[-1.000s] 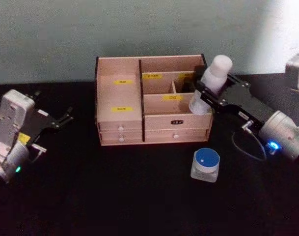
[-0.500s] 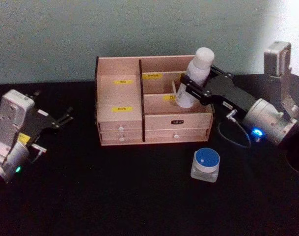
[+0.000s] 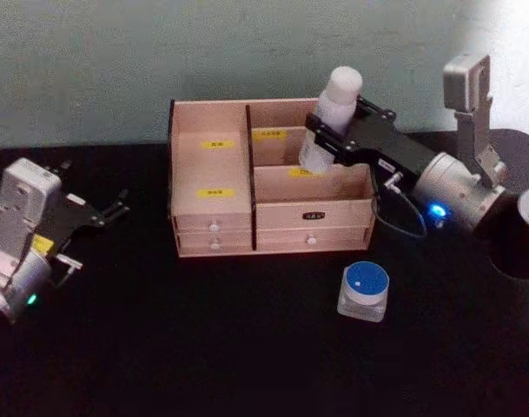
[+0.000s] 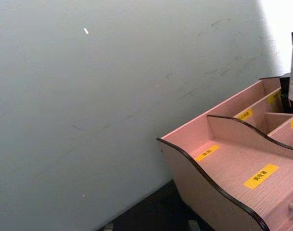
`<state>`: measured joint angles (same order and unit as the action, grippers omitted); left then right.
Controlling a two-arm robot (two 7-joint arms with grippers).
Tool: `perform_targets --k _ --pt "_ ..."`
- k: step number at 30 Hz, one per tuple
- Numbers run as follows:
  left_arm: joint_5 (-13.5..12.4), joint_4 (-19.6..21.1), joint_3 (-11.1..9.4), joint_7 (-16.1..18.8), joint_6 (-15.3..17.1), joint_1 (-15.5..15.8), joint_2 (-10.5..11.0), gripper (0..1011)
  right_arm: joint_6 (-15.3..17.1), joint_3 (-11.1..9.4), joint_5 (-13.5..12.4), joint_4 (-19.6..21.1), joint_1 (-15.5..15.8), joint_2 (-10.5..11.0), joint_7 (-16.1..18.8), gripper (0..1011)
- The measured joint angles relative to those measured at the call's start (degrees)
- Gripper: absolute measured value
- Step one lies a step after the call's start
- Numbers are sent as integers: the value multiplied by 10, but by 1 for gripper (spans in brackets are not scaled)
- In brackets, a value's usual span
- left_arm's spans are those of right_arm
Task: Pick up the facial cleanser and watermelon frost from the table and place them into the tiered storage box.
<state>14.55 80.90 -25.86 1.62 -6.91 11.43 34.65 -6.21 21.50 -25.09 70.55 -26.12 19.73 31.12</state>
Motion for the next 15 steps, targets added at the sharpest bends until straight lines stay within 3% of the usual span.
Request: perform_targets --k 15 --pt "0 0 0 0 0 0 0 1001 -10 15 10 -65 -44 -27 7 590"
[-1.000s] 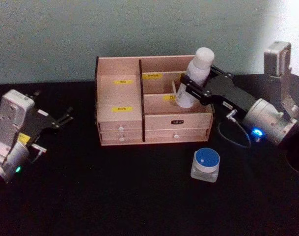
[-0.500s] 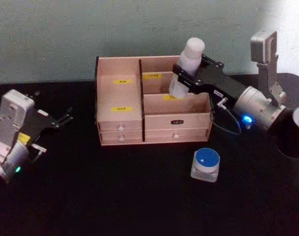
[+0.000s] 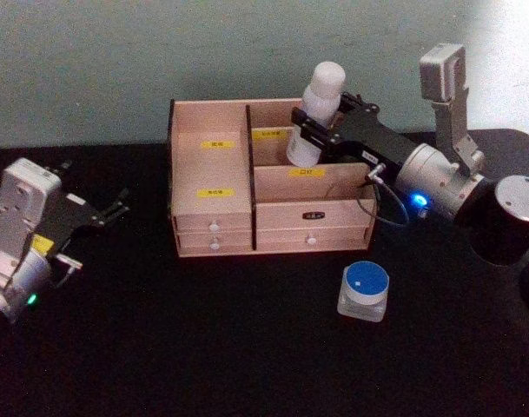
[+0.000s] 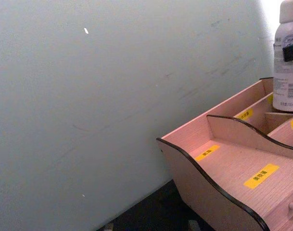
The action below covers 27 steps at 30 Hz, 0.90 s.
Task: Pick up the facial cleanser and watermelon frost from the table and place them into the tiered storage box.
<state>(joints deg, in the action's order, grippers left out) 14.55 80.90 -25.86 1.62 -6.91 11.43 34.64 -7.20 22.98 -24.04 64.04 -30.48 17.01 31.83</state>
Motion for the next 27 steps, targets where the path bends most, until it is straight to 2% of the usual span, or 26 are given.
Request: perform_targets --k 14,27 --pt "0 0 0 0 0 0 0 1001 -16 8 15 -64 -40 -26 7 590" --pt "0 0 0 0 0 0 0 1001 -26 12 31 -104 -63 -45 10 590"
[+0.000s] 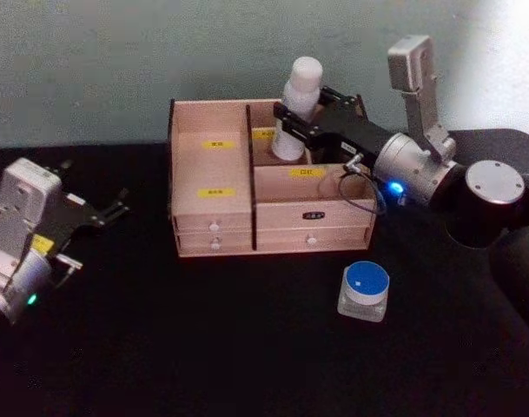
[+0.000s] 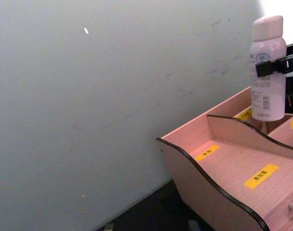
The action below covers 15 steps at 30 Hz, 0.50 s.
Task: Pick up the facial cleanser and watermelon frost from the table and place them into the tiered storage box.
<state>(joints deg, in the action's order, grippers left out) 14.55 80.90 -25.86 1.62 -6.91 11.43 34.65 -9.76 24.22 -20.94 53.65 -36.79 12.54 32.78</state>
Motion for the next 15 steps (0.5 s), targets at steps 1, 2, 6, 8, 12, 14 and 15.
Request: perform_targets --k 1,2,6,8,12,14,15 --pt "0 0 0 0 0 0 0 1001 -1 0 2 -2 -1 -1 -1 590" --pt "0 0 0 0 0 0 0 1001 -1 1 3 -4 -2 -2 -1 589" --pt "0 0 0 0 0 0 0 1001 -6 3 13 -14 -6 -7 -7 590" --pt "0 0 0 0 0 0 0 1001 -8 3 18 -19 -8 -9 -10 590" --pt "0 0 0 0 0 0 0 1001 -10 4 26 -30 -12 -14 -14 590" --pt "0 0 0 0 0 0 0 1001 -11 4 28 -33 -13 -16 -14 590" --pt "0 0 0 0 0 0 0 1001 -11 3 30 -34 -13 -16 -15 590"
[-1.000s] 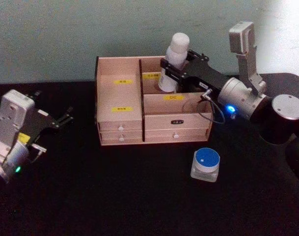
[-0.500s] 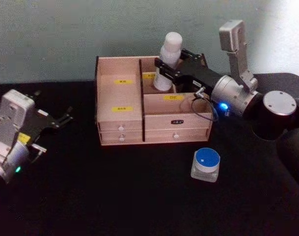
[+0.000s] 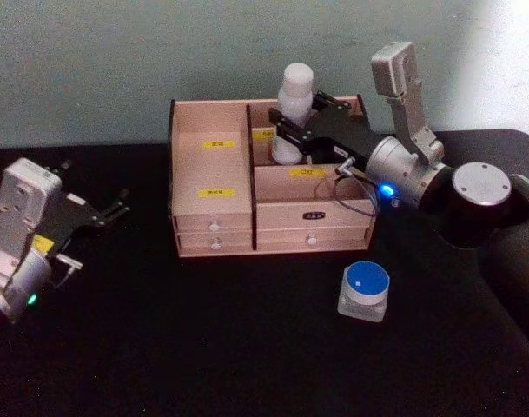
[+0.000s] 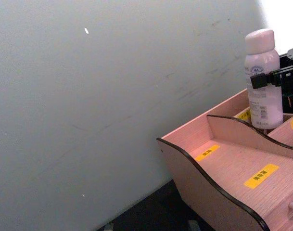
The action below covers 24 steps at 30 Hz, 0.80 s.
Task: Pick up the facial cleanser and watermelon frost from the table and place them into the tiered storage box.
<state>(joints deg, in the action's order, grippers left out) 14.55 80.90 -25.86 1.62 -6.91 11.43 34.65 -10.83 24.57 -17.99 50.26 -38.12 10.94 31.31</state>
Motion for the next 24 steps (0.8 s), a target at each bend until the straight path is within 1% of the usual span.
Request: perform_targets --k 9,24 --pt "0 0 0 0 0 0 0 1001 3 -2 10 -7 -1 -3 -2 590" --pt "0 0 0 0 0 0 0 1001 22 -2 28 -16 -4 -7 -9 590"
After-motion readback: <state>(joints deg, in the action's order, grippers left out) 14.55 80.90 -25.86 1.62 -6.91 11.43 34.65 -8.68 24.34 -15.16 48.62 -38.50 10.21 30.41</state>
